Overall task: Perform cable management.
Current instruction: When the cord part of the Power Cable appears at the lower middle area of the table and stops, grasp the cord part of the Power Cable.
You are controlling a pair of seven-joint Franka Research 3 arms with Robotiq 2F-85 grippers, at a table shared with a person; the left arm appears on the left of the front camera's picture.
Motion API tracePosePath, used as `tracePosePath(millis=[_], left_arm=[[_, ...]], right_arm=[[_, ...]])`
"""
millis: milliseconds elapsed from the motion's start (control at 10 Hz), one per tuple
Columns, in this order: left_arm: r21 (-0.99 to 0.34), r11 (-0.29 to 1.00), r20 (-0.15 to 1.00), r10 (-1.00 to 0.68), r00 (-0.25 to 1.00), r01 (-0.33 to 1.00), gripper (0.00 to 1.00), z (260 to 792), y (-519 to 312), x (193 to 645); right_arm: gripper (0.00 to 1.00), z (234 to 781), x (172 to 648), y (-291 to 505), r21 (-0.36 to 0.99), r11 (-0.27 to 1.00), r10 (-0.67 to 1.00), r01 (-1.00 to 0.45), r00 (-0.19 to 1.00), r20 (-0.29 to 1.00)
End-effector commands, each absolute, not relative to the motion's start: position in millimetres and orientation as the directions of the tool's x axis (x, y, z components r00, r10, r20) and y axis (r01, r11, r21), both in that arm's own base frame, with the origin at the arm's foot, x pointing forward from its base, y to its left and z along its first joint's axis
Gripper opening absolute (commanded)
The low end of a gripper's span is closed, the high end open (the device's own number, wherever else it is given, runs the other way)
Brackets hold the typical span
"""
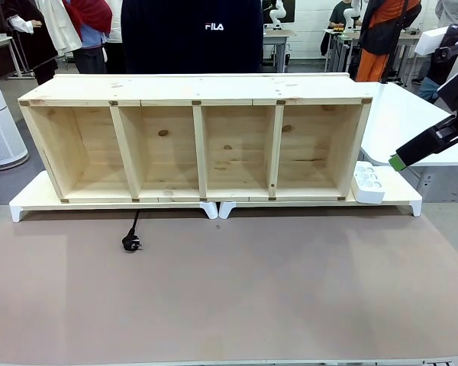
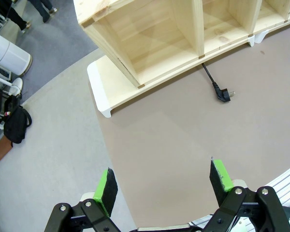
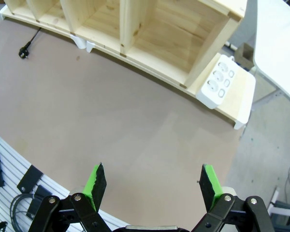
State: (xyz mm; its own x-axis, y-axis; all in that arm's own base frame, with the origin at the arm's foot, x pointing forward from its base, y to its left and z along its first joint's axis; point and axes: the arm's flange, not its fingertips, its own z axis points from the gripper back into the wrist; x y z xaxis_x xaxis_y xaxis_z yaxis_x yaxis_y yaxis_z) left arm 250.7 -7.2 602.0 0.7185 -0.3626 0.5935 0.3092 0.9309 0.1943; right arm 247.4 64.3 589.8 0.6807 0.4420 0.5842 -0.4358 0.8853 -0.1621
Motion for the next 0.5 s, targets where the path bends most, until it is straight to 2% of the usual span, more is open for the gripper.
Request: tracePosePath(millis=[0,400], left_arm=[[0.194,0.931,0.594,-0.362,0.718,0.309,1.0,602.0,-7.2,250.6],[0.194,0.931,0.594,-0.362,0.718,0.309,1.0,602.0,-7.2,250.6]], right_arm=[[1.0,589.9,247.0,64.6,-0.163,0.883,0.446,-0.44,0.678,0.584],[1.0,589.9,247.0,64.6,-0.163,0.883,0.446,-0.44,0.678,0.584]])
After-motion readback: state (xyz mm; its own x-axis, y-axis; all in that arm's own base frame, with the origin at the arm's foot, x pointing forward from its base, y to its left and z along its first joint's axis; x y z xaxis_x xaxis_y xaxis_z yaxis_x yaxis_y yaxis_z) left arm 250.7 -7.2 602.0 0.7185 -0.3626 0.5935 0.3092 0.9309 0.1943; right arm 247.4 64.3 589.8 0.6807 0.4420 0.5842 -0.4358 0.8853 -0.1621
